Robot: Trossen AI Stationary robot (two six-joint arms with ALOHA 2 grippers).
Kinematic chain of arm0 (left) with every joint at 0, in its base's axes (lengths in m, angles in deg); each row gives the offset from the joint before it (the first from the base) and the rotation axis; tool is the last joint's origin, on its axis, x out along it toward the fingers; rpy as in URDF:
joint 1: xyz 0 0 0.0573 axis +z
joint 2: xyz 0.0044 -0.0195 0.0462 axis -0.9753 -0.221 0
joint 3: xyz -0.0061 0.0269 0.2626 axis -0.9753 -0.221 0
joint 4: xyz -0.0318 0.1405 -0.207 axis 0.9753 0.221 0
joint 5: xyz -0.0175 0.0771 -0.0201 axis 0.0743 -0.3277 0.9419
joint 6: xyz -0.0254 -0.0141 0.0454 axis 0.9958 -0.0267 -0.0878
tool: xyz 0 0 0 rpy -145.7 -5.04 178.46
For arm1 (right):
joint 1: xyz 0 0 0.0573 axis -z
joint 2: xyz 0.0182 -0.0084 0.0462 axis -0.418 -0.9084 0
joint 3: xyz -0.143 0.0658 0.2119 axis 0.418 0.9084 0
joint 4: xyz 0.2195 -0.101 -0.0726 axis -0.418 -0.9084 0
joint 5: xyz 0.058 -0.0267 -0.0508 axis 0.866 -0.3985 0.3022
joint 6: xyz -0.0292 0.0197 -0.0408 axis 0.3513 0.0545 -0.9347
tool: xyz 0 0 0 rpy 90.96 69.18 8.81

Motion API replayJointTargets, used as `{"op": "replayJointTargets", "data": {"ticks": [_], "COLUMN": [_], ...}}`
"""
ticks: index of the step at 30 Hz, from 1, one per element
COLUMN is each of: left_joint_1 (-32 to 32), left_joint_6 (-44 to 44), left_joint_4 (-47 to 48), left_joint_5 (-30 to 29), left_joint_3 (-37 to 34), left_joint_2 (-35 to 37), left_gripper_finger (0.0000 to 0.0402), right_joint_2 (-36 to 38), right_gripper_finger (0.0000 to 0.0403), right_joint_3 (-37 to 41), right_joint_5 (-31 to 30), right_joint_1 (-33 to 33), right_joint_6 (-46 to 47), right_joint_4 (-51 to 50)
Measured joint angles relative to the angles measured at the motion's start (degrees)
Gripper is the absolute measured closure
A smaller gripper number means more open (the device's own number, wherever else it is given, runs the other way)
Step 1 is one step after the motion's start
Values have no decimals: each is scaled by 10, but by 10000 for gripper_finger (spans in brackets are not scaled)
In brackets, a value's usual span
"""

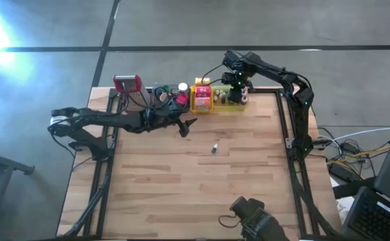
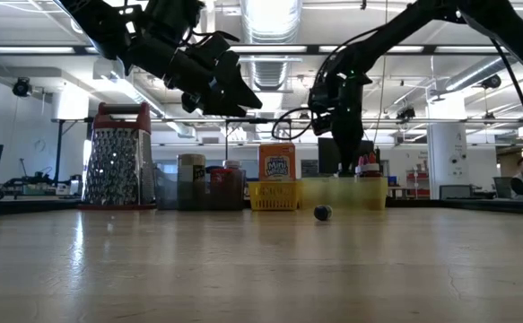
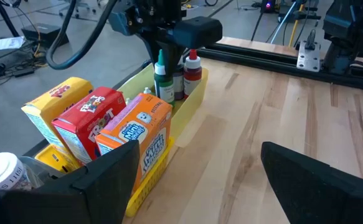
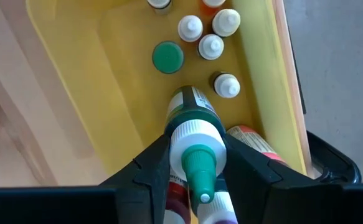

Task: Pick & Place Kitchen Items
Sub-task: Put the large green food coloring bottle into the light yellow bin

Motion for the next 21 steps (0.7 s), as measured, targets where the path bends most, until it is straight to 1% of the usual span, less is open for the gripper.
{"op": "replayJointTargets", "data": {"ticks": [5,10,18,21], "left_joint_1": [0,0,0,0], "left_joint_6": [2,2,2,2], "left_joint_4": [0,0,0,0], "left_joint_5": [0,0,3,3], "left_joint_3": [0,0,0,0], "left_joint_2": [0,0,0,0], "left_gripper_finger": [61,61,61,61], "right_joint_2": [0,0,1,1], "right_gripper_finger": [287,272,276,266], "right_joint_3": [3,9,22,22], "right_joint_5": [0,0,-1,-8], "right_joint_1": [1,1,1,1], "right_joint_6": [-3,-3,-13,-12], "right_joint_4": [6,13,32,31]}}
